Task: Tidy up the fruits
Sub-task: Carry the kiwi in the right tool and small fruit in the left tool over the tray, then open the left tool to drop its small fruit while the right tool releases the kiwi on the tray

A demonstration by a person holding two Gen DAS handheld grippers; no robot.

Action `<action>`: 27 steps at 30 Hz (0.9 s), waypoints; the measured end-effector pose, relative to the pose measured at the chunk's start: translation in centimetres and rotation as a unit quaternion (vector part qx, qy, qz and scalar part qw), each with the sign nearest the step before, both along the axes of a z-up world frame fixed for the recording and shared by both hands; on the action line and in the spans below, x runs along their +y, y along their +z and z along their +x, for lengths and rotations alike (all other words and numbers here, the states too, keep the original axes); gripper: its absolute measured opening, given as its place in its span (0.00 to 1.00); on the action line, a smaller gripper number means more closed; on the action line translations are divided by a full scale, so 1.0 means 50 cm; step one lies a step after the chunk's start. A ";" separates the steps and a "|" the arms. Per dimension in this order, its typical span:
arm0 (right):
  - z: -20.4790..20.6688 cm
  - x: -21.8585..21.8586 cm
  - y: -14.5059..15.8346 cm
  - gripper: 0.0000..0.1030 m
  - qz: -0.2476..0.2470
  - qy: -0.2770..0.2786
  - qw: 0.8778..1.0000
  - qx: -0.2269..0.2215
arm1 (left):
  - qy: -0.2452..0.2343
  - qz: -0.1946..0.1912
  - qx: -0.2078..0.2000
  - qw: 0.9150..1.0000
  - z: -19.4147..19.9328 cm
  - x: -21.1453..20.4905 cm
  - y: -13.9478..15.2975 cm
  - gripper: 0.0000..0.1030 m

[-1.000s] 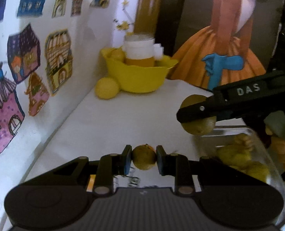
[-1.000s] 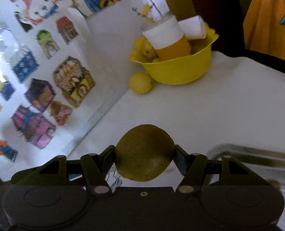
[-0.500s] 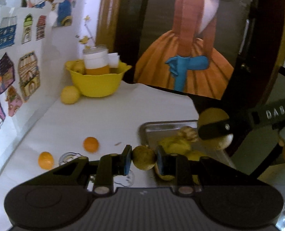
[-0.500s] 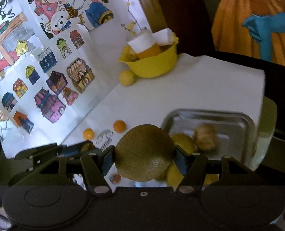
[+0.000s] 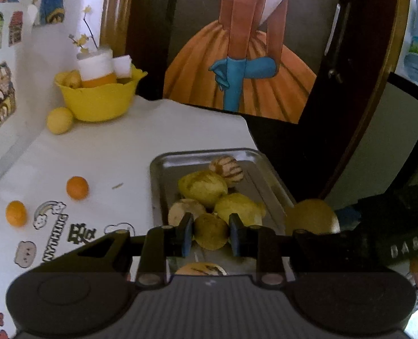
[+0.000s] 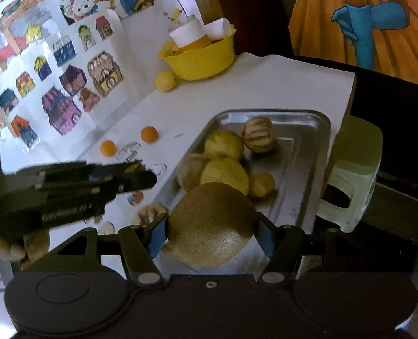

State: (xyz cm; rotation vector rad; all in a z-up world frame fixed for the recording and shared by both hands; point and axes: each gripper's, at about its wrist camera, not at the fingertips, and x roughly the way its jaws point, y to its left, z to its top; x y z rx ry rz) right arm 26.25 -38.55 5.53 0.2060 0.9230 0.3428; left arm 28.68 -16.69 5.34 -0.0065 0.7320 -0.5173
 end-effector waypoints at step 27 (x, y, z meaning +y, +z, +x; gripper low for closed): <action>-0.035 0.061 -0.085 0.64 -0.124 0.081 0.987 -0.066 | -0.015 0.034 0.053 0.998 0.042 -0.036 -0.083 0.28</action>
